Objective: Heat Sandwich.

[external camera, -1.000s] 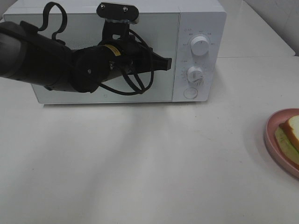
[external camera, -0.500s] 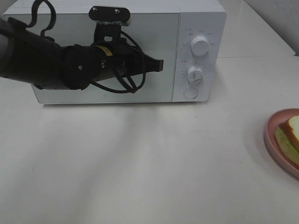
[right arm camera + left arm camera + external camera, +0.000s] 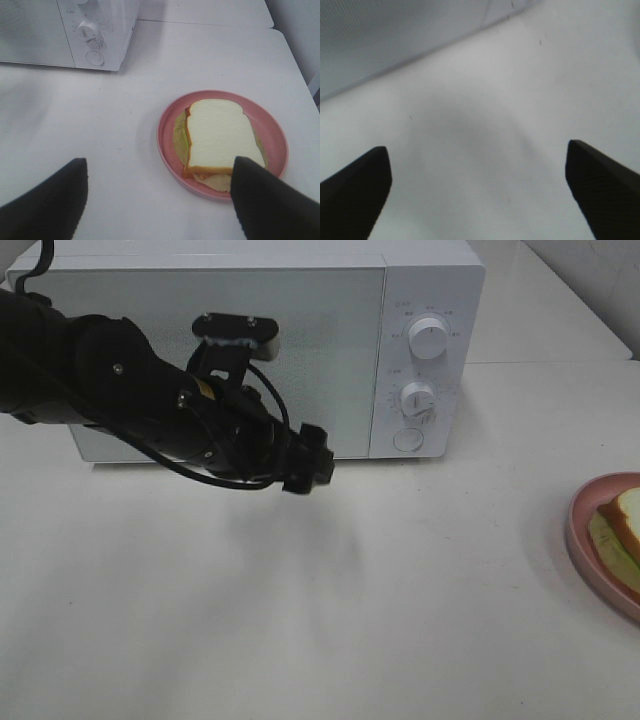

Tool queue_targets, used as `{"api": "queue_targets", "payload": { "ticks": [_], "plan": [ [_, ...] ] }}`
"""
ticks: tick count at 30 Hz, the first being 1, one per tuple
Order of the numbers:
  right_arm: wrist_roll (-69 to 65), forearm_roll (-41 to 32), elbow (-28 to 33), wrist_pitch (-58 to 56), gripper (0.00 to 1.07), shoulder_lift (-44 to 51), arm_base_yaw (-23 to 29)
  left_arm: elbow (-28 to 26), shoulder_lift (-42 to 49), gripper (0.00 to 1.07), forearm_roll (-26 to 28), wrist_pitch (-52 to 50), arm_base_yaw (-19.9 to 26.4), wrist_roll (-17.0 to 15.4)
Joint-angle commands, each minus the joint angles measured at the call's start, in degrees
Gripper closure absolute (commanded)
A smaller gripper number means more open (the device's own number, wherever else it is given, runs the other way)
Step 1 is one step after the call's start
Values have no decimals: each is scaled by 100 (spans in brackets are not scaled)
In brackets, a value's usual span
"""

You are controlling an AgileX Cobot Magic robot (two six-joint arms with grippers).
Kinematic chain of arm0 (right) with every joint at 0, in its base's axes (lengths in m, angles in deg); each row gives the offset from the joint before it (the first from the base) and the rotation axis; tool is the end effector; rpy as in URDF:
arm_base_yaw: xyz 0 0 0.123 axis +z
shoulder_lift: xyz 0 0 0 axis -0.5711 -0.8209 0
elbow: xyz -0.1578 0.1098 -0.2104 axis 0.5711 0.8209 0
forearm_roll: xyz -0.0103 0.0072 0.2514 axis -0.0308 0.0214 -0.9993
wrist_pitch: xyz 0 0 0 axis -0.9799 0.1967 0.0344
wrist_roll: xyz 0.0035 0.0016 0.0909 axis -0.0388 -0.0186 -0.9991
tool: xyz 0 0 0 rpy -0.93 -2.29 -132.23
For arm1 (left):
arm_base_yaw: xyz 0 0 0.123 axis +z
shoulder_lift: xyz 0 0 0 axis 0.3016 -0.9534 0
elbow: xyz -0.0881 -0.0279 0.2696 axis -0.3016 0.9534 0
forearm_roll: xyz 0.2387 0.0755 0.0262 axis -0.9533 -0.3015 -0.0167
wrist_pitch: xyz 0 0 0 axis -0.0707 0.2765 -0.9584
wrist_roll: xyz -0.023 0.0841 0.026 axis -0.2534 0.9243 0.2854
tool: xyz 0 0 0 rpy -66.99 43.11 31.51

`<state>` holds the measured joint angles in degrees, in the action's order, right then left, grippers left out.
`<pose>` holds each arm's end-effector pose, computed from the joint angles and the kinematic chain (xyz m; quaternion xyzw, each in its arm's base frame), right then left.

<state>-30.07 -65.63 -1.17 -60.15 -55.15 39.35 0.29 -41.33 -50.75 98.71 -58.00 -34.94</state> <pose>-0.0034 -0.0015 0.2815 -0.0392 0.8374 0.0095 0.5451 0.2774 -0.2455 0.1693 0.2475 0.9088 -0.1779 0.2850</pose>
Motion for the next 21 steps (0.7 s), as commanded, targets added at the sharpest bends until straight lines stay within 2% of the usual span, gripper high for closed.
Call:
{"api": "queue_targets", "payload": {
  "ticks": [1, 4, 5, 7, 8, 9, 10, 13, 14, 15, 16, 21],
  "plan": [
    [-40, 40, 11, 69, 31, 143, -46, 17, 120, 8, 0, 481, -29, -29],
    [-40, 40, 11, 69, 31, 143, -46, 17, 361, 8, -355, 1753, -29, -29],
    [-40, 40, 11, 69, 31, 143, -46, 17, 361, 8, -355, 1753, -29, -29],
    [-40, 40, 11, 69, 31, 143, -46, 17, 584, 8, -745, 2544, -11, -52],
    [-40, 40, 11, 69, 31, 143, -46, 17, 676, 8, -865, 2796, -11, -97],
    [-40, 40, 11, 69, 31, 143, -46, 17, 877, 8, -1060, 3140, -11, -327],
    [-40, 40, 11, 69, 31, 143, -46, 17, 877, 8, -1060, 3140, -11, -327],
    [-40, 40, 11, 69, 31, 143, -46, 17, 1134, 8, -1335, 3610, -11, -791],
    [-40, 40, 11, 69, 31, 143, -46, 17, 1134, 8, -1335, 3610, -11, -791],
    [-40, 40, 11, 69, 31, 143, -46, 17, 1289, 8, -1490, 3885, -6, -1008],
    [-40, 40, 11, 69, 31, 143, -46, 17, 1364, 8, -1541, 4028, 29, -1083],
    [-40, 40, 11, 69, 31, 143, -46, 17, 1667, 9, -1358, 4526, 607, -1031]
  ]
}}
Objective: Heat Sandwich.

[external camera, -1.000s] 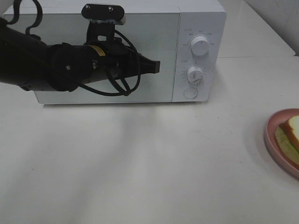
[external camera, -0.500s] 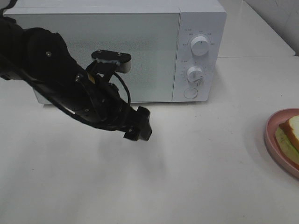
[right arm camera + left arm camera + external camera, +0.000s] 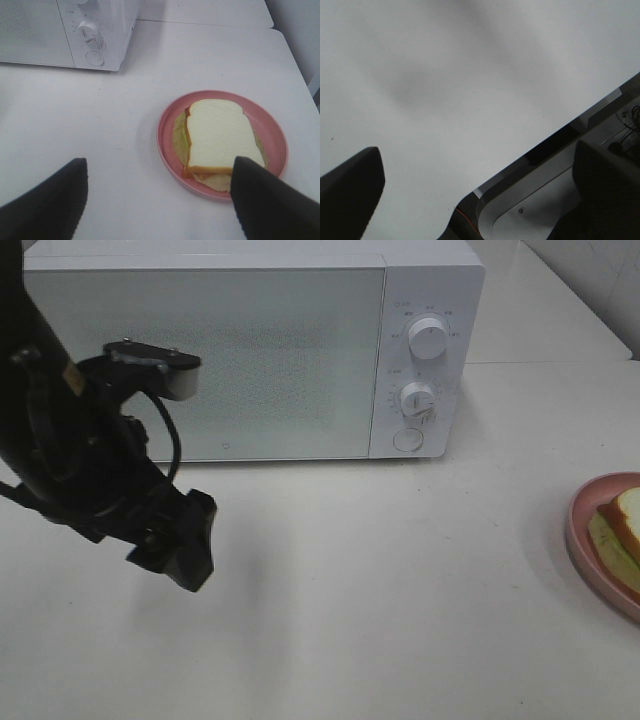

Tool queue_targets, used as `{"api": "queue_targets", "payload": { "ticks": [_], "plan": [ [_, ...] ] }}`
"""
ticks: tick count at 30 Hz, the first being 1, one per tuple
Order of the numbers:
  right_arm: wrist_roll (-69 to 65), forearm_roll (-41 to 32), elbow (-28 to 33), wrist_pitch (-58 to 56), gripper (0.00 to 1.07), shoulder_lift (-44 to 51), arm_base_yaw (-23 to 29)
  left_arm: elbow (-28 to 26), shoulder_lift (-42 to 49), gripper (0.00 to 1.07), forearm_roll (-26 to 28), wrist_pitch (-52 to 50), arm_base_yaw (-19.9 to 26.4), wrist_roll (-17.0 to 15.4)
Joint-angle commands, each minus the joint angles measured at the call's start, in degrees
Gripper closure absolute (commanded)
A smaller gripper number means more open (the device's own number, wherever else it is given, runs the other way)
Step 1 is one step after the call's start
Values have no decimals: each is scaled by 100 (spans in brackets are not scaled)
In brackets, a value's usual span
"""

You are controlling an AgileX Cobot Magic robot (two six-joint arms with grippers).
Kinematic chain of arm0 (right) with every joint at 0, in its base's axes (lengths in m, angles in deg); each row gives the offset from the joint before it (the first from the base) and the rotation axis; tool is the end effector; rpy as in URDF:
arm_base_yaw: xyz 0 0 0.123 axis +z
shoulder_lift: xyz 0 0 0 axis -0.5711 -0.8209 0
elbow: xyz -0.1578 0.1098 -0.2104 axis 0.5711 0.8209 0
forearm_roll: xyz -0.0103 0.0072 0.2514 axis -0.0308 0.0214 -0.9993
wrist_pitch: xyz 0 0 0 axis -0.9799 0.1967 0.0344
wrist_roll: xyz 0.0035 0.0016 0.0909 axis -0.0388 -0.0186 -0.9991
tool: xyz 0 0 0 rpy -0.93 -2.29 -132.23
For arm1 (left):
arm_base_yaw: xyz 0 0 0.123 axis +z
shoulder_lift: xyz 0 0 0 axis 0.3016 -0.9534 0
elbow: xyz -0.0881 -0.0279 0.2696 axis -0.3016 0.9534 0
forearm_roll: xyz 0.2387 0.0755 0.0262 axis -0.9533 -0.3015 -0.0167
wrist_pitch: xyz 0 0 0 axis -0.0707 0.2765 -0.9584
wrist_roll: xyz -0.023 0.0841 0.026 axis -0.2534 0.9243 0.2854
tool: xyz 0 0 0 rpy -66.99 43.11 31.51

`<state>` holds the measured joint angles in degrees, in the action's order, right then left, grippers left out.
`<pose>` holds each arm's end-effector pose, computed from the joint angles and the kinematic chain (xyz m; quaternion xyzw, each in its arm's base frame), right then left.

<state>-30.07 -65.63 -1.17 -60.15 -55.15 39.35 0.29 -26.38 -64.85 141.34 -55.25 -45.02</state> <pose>-0.0034 -0.0015 0.2815 -0.0392 0.8374 0.0095 0.5451 0.2223 -0.1857 0.2279 0.2905 0.9503 -0.0900 0.0665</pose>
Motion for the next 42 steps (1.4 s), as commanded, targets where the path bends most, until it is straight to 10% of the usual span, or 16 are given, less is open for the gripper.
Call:
{"api": "queue_targets", "payload": {
  "ticks": [1, 21, 42],
  "plan": [
    [-40, 40, 11, 69, 31, 143, -46, 17, 292, 9, 143, 395, 688, 57],
    [-40, 40, 11, 69, 31, 143, -46, 109, 2091, 9, -241, 1879, 3982, 183],
    [-40, 40, 11, 69, 31, 143, -46, 2716, 6314, 9, -665, 1358, 4120, 189]
  ]
}}
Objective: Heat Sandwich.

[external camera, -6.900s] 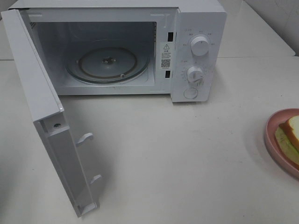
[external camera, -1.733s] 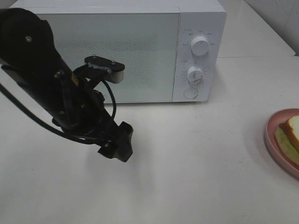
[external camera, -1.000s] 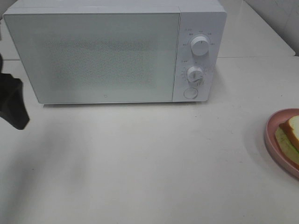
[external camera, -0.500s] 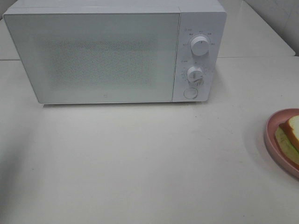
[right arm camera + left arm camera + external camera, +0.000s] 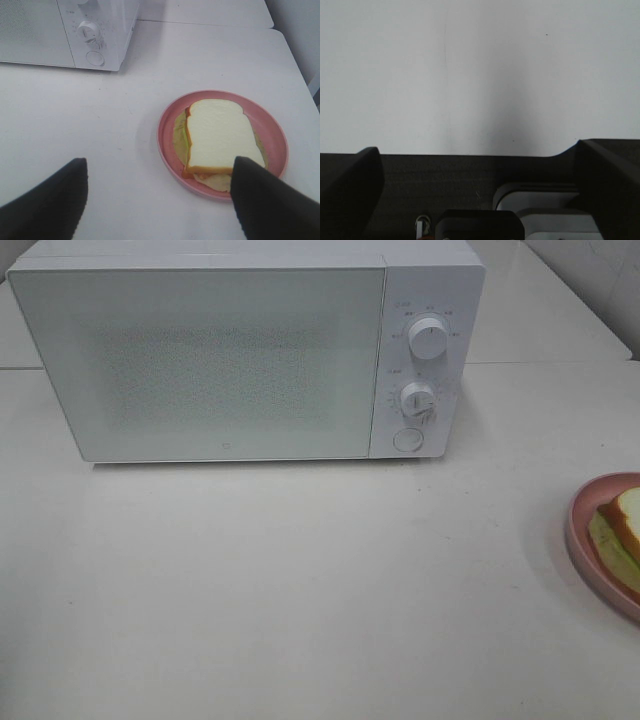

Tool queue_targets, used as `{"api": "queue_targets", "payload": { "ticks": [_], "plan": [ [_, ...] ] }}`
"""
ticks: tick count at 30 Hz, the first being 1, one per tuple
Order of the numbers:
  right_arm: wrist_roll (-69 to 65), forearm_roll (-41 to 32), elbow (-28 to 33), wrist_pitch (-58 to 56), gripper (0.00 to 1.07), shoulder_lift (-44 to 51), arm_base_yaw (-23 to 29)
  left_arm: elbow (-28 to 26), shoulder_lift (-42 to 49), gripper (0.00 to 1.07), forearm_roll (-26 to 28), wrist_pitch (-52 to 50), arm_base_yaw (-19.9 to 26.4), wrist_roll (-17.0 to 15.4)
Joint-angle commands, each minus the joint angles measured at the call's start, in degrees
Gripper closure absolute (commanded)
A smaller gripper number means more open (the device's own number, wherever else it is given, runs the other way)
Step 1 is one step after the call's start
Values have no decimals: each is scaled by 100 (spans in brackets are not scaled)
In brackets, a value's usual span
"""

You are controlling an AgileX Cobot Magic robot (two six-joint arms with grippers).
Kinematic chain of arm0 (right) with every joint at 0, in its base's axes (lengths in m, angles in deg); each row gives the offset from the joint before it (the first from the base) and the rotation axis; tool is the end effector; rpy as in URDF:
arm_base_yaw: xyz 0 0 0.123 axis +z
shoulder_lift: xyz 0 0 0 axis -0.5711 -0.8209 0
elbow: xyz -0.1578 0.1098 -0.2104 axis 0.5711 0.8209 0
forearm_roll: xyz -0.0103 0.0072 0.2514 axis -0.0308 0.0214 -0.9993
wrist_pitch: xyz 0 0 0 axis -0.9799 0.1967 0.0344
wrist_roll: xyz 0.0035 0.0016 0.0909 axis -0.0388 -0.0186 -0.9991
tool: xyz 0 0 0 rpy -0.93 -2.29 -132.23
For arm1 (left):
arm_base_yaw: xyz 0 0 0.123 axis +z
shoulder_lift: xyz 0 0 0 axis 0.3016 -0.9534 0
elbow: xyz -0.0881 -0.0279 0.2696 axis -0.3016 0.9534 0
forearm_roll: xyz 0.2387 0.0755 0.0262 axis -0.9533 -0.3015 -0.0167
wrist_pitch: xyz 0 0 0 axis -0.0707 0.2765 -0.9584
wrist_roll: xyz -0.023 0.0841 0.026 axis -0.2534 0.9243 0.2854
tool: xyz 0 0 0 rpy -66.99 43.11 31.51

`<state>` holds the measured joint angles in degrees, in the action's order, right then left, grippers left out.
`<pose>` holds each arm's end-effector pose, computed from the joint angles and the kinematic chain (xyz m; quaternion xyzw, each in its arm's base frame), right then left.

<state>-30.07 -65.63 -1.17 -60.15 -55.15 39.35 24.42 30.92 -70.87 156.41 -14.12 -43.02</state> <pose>-0.0034 -0.0015 0.2815 -0.0392 0.8374 0.0095 0.5451 0.0716 0.0004 0.2814 -0.0085 0.9686 -0.0090 0.2481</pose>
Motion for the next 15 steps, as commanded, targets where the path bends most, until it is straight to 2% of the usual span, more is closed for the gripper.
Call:
{"api": "queue_targets", "payload": {
  "ticks": [1, 6, 15],
  "plan": [
    [-40, 40, 11, 69, 31, 143, -46, 264, 991, 9, -57, -206, 6, -11],
    [-40, 40, 11, 69, 31, 143, -46, 327, 2005, 9, -57, -430, 6, -166],
    [-40, 40, 11, 69, 31, 143, -46, 527, 3449, 9, -69, -768, -11, -160]
  ]
}}
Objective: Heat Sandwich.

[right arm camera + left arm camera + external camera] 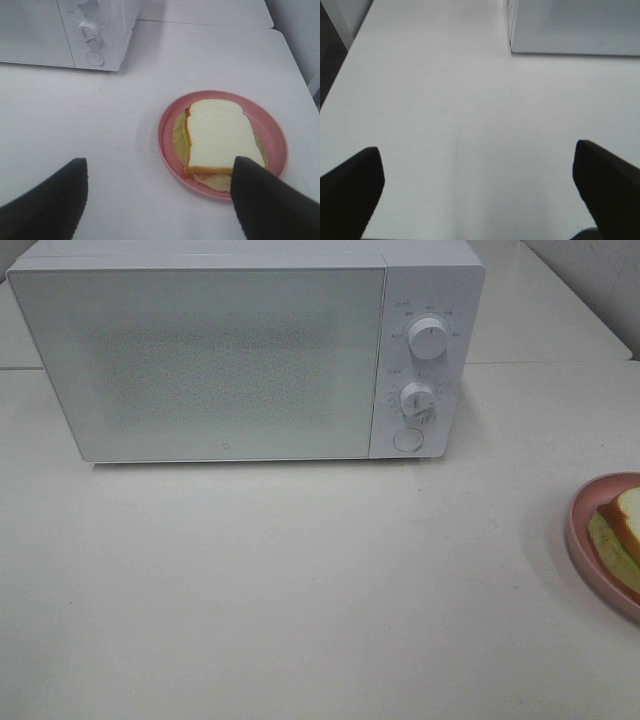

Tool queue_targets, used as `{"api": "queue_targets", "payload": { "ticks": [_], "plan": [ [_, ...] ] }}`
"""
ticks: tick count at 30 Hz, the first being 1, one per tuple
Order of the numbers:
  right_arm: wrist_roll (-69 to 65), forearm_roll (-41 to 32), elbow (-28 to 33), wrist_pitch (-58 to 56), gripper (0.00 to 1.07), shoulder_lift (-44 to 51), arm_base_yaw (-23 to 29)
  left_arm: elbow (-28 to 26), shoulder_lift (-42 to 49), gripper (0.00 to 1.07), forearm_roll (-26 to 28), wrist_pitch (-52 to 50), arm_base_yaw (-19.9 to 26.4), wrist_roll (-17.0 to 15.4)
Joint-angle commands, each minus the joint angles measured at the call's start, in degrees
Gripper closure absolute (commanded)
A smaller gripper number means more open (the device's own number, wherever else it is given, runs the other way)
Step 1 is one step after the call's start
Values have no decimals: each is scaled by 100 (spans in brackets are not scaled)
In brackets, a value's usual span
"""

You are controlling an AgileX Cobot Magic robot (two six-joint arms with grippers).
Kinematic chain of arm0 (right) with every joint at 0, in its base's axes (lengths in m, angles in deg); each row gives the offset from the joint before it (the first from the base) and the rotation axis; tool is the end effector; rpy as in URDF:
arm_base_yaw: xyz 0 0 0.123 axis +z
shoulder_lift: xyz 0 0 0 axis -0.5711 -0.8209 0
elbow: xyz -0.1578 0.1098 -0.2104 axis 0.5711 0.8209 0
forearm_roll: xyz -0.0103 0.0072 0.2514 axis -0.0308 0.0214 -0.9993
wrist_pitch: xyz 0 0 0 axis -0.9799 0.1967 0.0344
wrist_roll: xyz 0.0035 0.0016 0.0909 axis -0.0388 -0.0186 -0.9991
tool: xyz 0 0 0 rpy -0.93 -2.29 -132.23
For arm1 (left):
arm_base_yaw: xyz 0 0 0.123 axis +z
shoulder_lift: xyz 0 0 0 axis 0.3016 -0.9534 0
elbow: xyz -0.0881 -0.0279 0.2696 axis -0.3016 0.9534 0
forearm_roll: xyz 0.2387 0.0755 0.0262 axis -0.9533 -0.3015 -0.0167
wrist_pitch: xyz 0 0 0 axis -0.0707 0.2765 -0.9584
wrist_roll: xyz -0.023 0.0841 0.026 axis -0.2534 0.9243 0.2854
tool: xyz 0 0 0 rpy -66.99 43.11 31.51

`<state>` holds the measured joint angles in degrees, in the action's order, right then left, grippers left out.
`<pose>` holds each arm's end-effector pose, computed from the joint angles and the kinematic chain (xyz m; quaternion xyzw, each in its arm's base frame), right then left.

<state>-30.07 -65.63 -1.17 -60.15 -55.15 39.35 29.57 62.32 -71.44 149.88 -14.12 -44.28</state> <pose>-0.0034 -0.0015 0.2815 -0.0392 0.8374 0.0095 0.5451 -0.0053 -0.0032 0.2804 -0.0137 0.8595 0.0044 0.5109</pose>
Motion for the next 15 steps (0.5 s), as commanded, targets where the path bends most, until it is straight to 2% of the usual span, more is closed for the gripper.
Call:
{"api": "queue_targets", "payload": {
  "ticks": [1, 15],
  "plan": [
    [-40, 40, 11, 69, 31, 143, -46, 11, 264, 9, -6, -115, -11, -34],
    [-46, 40, 11, 69, 31, 120, -46, 11, 269, 9, -17, -115, -46, -29]
  ]
}}
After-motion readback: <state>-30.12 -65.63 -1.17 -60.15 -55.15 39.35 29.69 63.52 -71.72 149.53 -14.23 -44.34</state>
